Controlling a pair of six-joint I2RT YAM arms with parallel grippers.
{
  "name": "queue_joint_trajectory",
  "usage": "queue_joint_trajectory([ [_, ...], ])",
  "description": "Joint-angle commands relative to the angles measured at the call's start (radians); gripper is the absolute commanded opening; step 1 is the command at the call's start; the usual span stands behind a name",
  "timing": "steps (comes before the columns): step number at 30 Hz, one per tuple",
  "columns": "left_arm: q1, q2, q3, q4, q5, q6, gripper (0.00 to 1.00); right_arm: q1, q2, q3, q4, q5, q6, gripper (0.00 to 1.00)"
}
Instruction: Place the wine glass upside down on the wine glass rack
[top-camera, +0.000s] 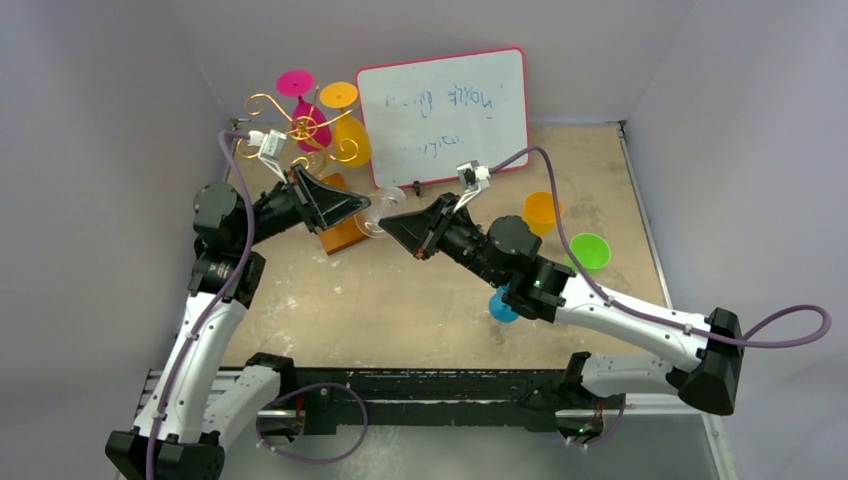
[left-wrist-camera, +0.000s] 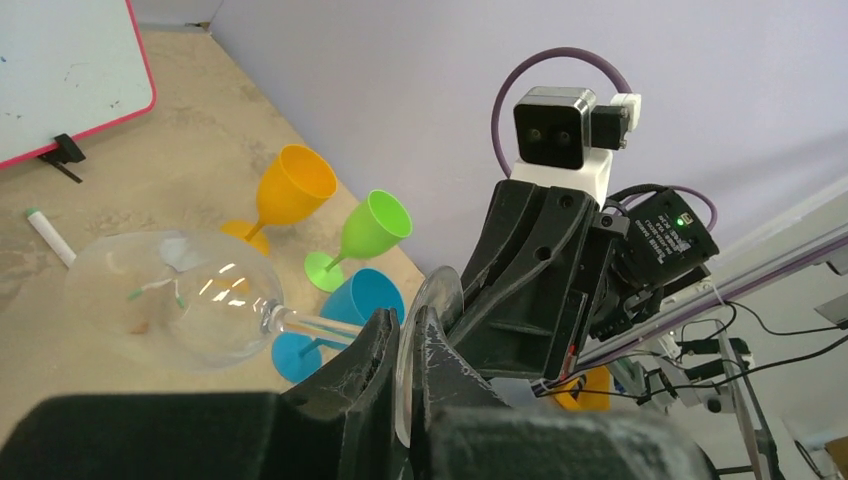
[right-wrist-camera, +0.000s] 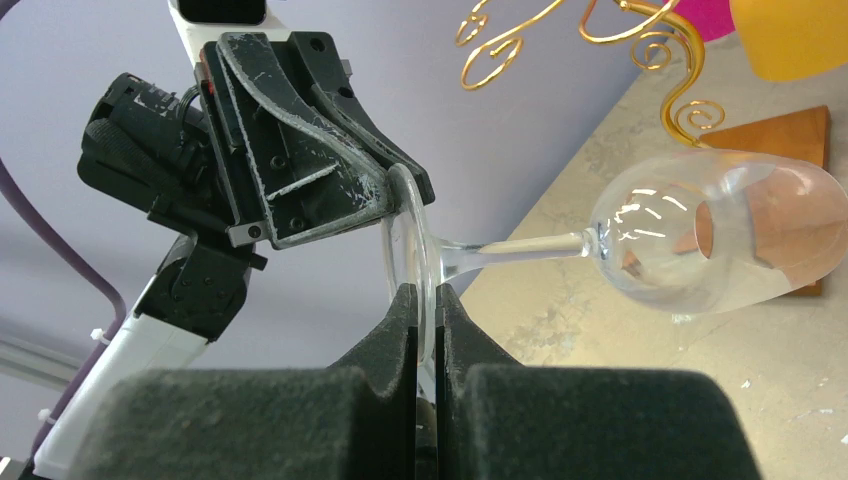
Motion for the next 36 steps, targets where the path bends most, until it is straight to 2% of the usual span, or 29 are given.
queue_joint_trajectory([
  [1, -0.011, 0.004, 0.048, -0.095, -0.059, 0.052, 0.00, -0.003, -0.044, 0.038, 0.074, 0.059, -0.013, 0.00],
  [3, -0.011, 0.007, 0.061, -0.107, -0.092, 0.047, 0.00, -0.004, -0.056, 0.032, 0.060, 0.074, -0.012, 0.10],
  [6, -0.011, 0.014, 0.064, -0.087, -0.120, 0.022, 0.00, -0.005, -0.079, 0.012, 0.045, 0.099, -0.012, 0.36],
  [10, -0.011, 0.043, 0.076, -0.079, -0.161, 0.009, 0.00, -0.005, -0.109, -0.021, 0.065, 0.105, -0.045, 0.64],
  [14, -0.012, 0.087, 0.079, -0.004, -0.196, -0.067, 0.00, -0.005, -0.145, -0.027, 0.049, 0.121, -0.080, 0.81],
  [16, -0.012, 0.108, 0.087, 0.038, -0.221, -0.097, 0.00, -0.005, -0.165, -0.027, 0.037, 0.137, -0.085, 0.99],
  [36, -0.016, 0.334, 0.285, 0.073, -0.445, -0.126, 0.00, -0.005, -0.274, -0.059, -0.013, 0.183, -0.060, 1.00],
])
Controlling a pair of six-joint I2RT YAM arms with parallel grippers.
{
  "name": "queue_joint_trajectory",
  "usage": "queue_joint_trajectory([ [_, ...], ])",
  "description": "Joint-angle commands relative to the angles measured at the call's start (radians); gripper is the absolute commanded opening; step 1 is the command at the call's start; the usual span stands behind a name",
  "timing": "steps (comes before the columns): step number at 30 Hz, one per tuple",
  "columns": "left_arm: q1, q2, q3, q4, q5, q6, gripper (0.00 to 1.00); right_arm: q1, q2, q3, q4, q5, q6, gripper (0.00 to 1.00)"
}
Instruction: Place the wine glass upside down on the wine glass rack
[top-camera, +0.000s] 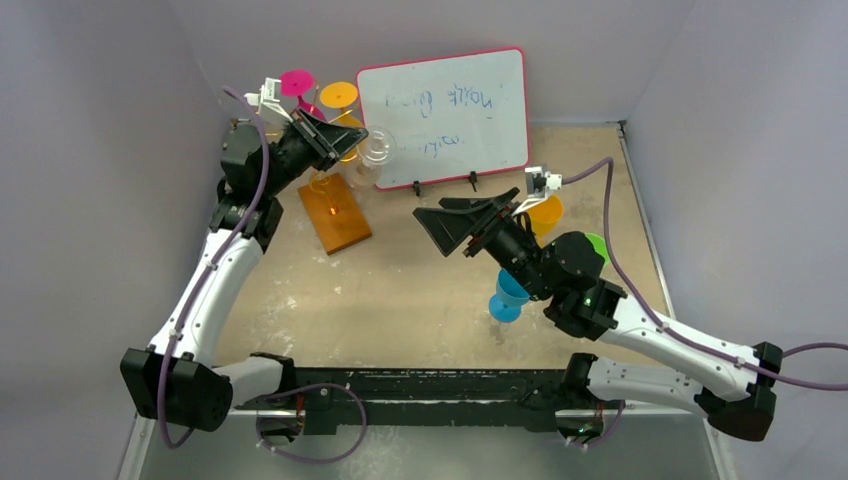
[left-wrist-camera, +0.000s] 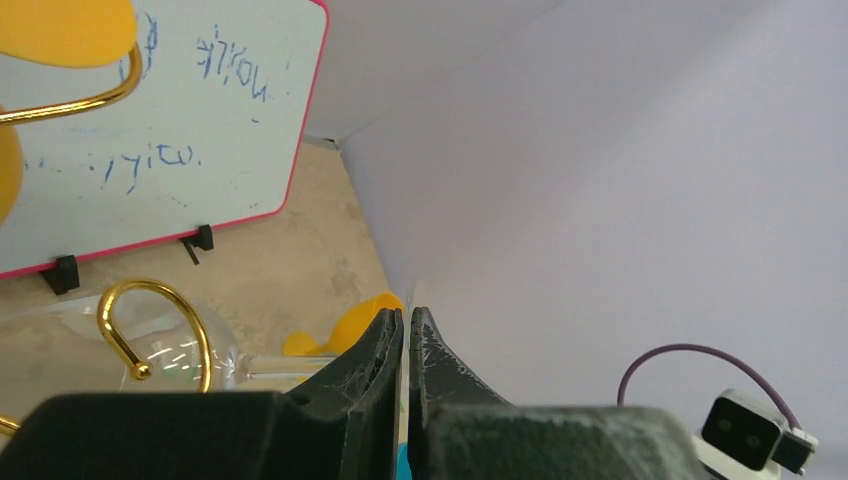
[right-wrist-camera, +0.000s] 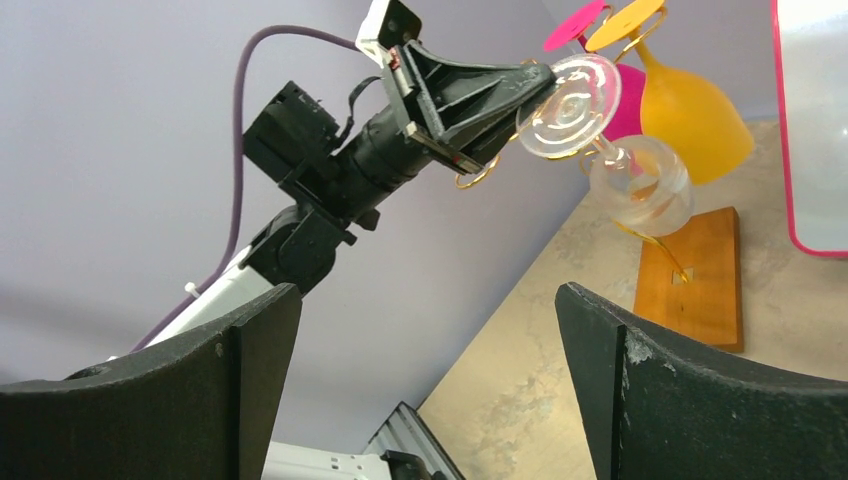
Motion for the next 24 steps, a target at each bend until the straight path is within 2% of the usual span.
queue_joint_trajectory([
  [1, -0.003, 0.022, 0.064, 0.090, -0.064, -0.013, 0.00, 0.000, -0.034, 0.007, 0.027, 0.025, 0.006, 1.00],
  [17, -0.003, 0.056, 0.107, 0.061, -0.212, 0.070, 0.00, 0.000, -0.033, 0.057, -0.001, 0.025, -0.026, 1.00],
  [24, -0.001, 0.045, 0.114, -0.004, -0.264, 0.123, 0.00, -0.001, -0.039, 0.052, 0.004, 0.020, -0.029, 1.00],
])
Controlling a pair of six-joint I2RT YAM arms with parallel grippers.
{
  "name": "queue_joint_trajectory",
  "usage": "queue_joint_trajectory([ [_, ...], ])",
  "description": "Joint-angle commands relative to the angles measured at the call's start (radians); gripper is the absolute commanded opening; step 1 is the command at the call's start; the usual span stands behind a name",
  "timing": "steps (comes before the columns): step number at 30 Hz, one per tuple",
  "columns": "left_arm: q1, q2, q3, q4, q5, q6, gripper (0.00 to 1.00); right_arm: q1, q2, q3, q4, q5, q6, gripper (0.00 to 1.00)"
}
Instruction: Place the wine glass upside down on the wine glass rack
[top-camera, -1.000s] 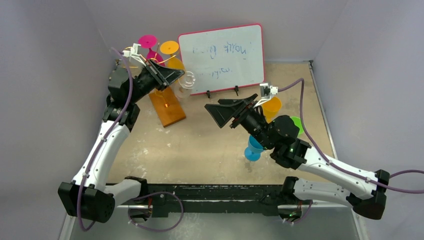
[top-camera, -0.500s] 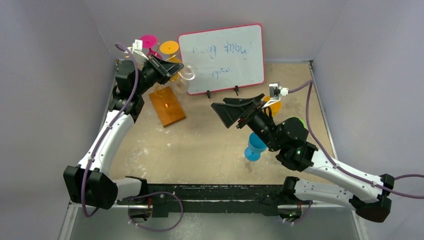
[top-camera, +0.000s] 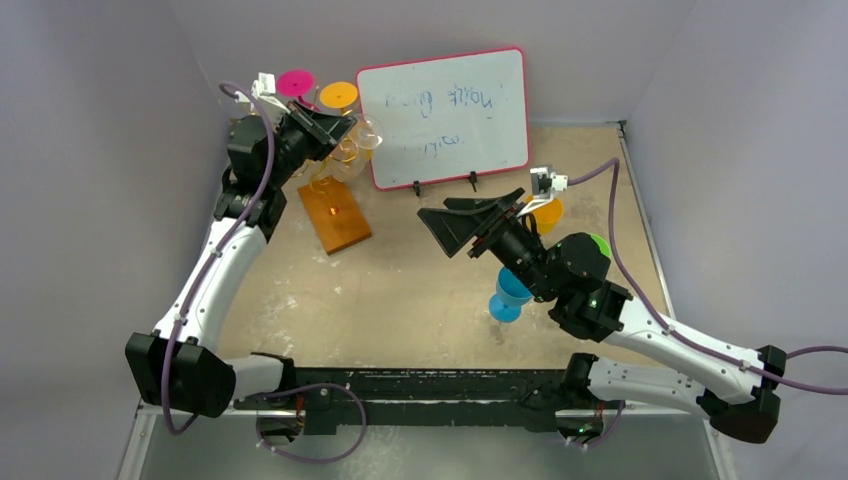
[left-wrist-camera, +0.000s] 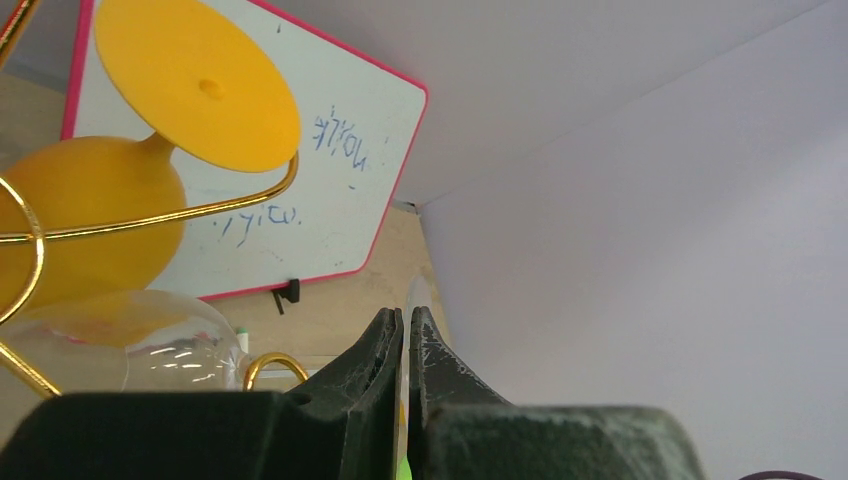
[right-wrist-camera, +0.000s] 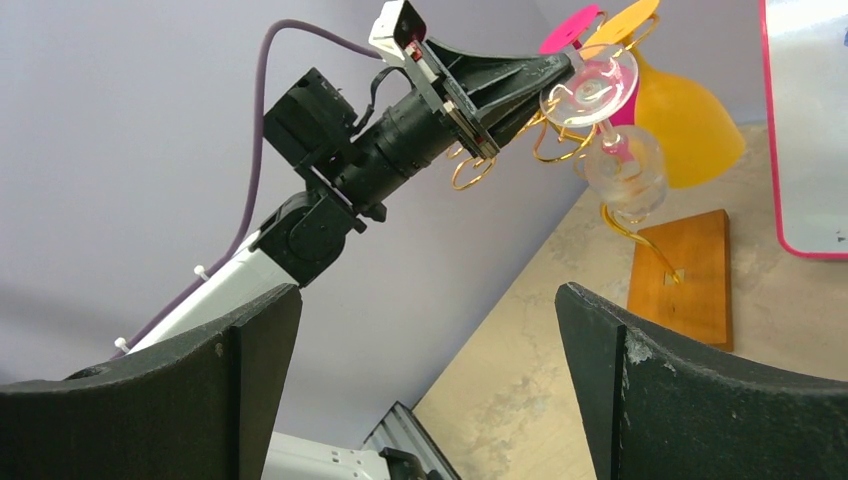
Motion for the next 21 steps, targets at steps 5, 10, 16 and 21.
queue_joint_trajectory([
  [5, -0.001, -0.054, 0.046, 0.025, -0.096, 0.052, 0.00, -0.002, -0.010, 0.046, 0.028, 0.009, -0.017, 1.00],
  [10, -0.001, -0.079, 0.038, 0.000, -0.166, 0.064, 0.00, -0.002, -0.014, 0.044, 0.026, 0.010, -0.018, 1.00],
  [16, 0.000, -0.082, 0.025, 0.017, -0.186, 0.040, 0.00, -0.002, -0.020, 0.037, 0.023, 0.017, -0.017, 1.00],
  [21, 0.000, -0.074, 0.023, 0.050, -0.173, 0.013, 0.00, 0.000, -0.023, 0.037, 0.021, 0.020, -0.019, 1.00],
])
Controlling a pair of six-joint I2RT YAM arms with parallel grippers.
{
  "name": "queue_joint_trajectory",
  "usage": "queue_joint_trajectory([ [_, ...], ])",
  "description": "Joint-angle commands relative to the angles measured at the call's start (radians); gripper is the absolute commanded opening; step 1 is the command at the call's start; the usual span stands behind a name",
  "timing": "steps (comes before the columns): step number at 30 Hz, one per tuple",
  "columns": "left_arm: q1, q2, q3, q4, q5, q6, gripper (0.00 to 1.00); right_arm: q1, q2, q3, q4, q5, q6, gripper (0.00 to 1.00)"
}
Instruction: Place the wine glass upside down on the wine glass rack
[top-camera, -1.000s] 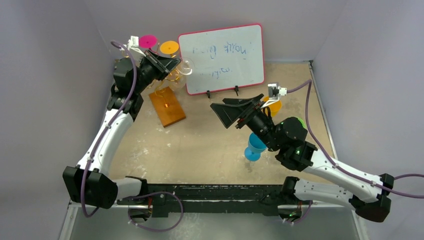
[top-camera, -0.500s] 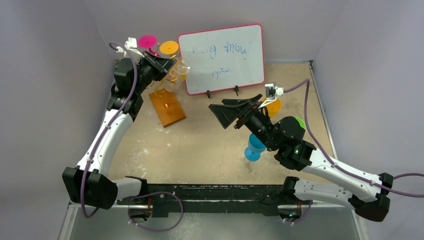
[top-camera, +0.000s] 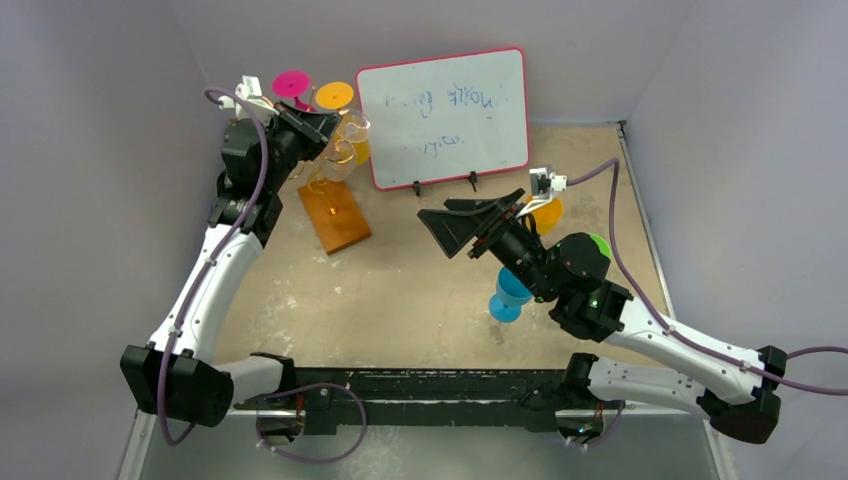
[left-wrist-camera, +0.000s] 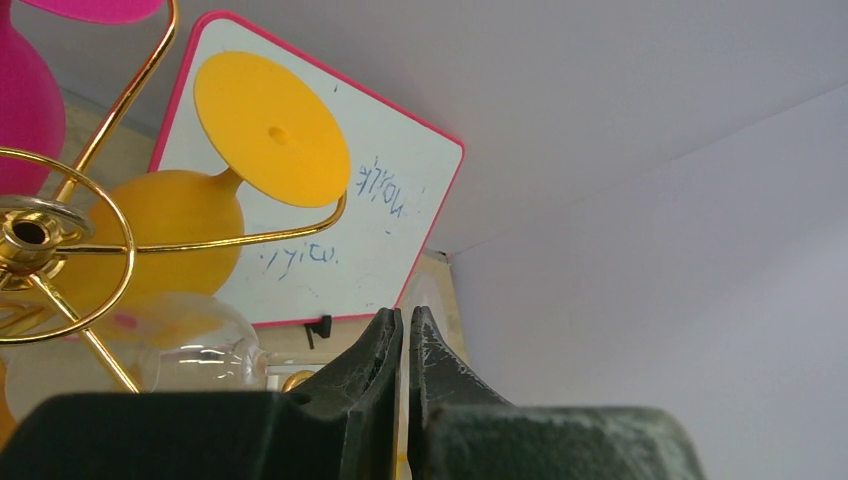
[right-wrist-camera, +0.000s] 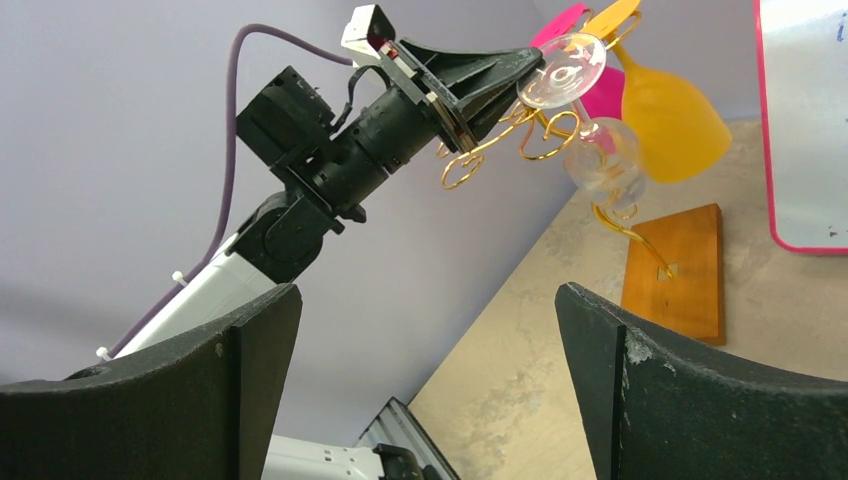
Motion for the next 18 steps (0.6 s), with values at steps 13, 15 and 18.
queue_joint_trajectory([
  [13, 0.002, -0.069, -0.033, 0.133, -0.062, -0.157, 0.00, 0.000, -0.018, 0.041, 0.028, 0.019, -0.024, 1.00],
  [15, 0.001, -0.085, -0.049, 0.142, -0.083, -0.166, 0.00, -0.001, -0.022, 0.043, 0.024, 0.020, -0.025, 1.00],
  [18, 0.004, -0.117, -0.082, 0.154, -0.124, -0.181, 0.00, -0.001, -0.031, 0.037, 0.022, 0.022, -0.024, 1.00],
])
